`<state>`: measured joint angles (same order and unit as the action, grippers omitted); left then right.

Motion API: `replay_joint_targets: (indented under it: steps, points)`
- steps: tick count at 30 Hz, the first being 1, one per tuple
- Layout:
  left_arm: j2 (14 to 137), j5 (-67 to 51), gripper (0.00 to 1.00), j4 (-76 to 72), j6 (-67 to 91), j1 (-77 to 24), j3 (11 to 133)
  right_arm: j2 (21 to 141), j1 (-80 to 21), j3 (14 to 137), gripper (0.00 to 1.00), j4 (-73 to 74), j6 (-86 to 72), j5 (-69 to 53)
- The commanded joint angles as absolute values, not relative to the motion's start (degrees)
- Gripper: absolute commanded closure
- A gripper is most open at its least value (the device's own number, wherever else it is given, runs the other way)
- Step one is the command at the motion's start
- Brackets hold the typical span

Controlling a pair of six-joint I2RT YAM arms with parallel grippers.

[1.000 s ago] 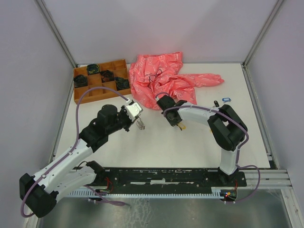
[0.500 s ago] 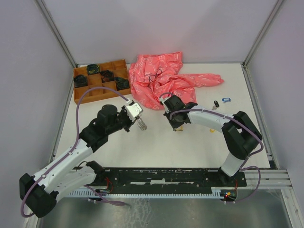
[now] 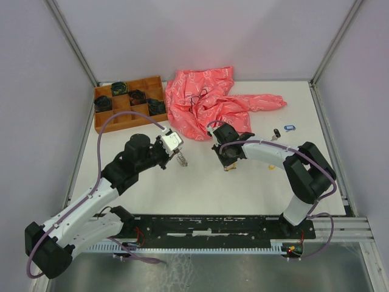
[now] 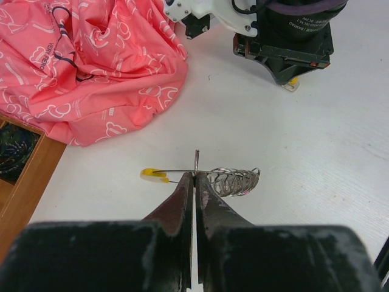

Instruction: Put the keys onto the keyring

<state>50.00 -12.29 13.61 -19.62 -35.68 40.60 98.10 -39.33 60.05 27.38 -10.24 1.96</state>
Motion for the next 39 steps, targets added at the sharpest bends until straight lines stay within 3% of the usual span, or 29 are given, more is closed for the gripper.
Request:
replay_joint_targets:
  steps: [1, 39]
  points:
    - [49.72, -13.62, 0.97, 10.53, -20.24, -35.23, 41.31, 98.06, -39.12, 60.44, 0.91, 26.95, -10.22, 3.25]
    - [50.54, -14.23, 0.97, 10.78, -20.04, -35.16, 41.58, 96.78, -39.13, 63.26, 0.84, 33.05, -10.11, 3.17]
